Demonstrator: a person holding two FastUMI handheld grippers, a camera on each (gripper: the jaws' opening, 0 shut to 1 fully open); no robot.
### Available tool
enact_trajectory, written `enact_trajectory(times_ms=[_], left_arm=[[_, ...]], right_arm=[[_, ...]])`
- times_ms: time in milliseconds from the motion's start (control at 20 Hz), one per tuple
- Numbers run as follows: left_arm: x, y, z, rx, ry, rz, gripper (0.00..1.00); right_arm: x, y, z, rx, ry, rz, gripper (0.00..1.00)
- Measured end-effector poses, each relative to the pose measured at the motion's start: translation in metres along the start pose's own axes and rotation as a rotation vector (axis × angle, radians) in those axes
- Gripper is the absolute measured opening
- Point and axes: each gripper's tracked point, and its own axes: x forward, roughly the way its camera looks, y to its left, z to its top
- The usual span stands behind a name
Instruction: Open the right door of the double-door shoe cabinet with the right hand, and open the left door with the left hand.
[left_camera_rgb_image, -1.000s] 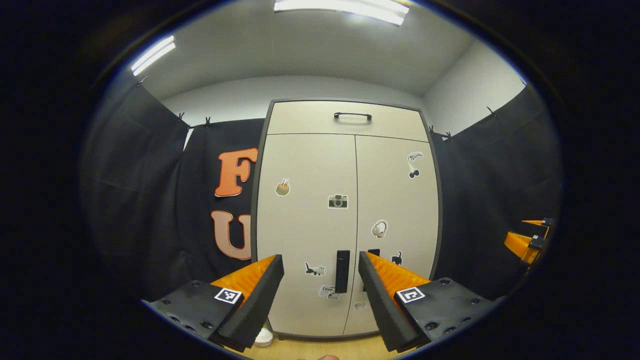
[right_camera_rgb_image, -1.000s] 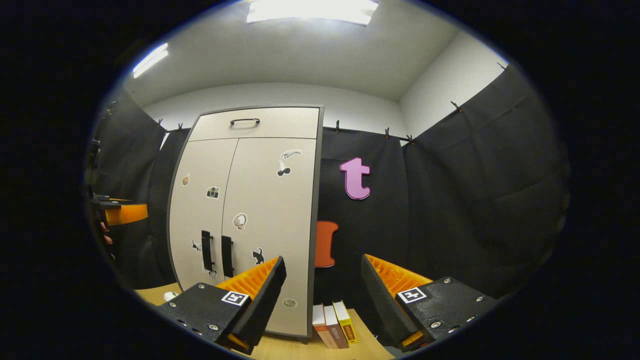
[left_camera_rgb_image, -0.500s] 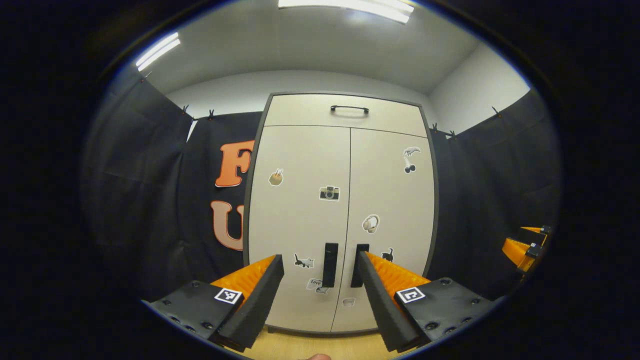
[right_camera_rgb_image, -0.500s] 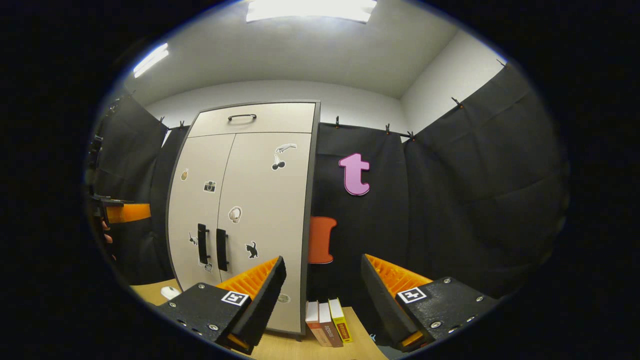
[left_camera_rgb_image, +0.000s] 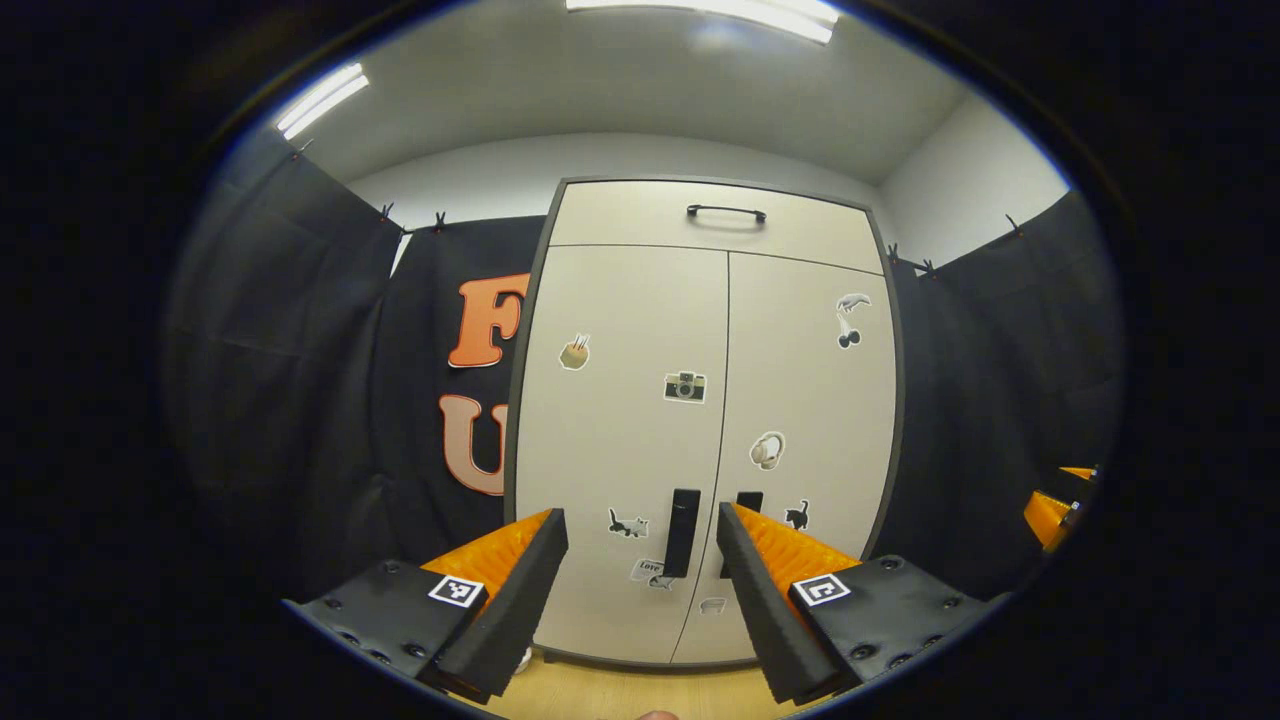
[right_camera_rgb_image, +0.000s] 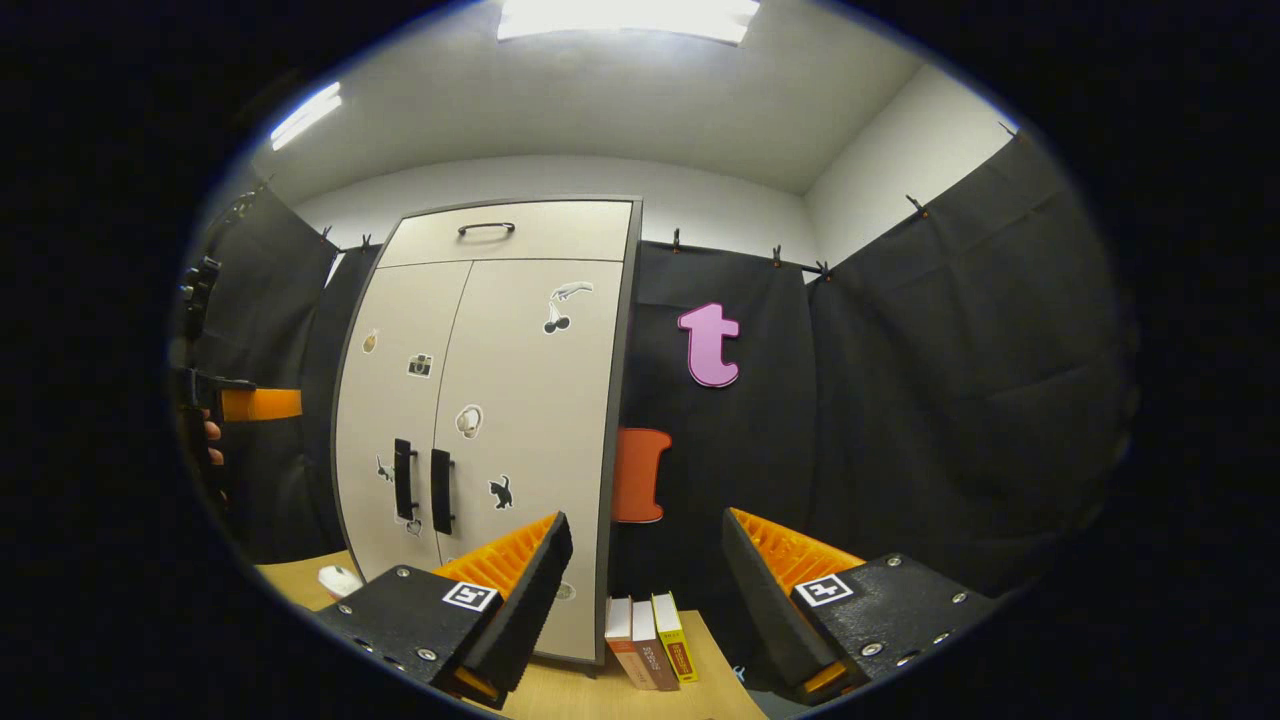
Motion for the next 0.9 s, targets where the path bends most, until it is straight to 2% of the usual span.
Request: enact_trajectory(times_ms=[150,350,550,900], left_arm=[[0.007,0.006,0.007,0.042,-0.025,-0.034,0.96],[0.012,0.020,-0.005,0.046,-0.021,-0.060,0.96],[0.018,0.047,-0.016,0.057,-0.011,-0.049,0.95],[0.030,0.098,-0.032,0.079,0.001,0.000,0.96]], right_arm=[[0.005,0.011,-0.001,0.021,0.009,-0.031,0.93],[0.014,0.035,-0.004,0.026,0.027,-0.029,0.92],[0.030,0.061,-0.011,0.018,0.046,-0.017,0.92],[0.084,0.144,-0.026,0.060,0.092,0.088,0.92]])
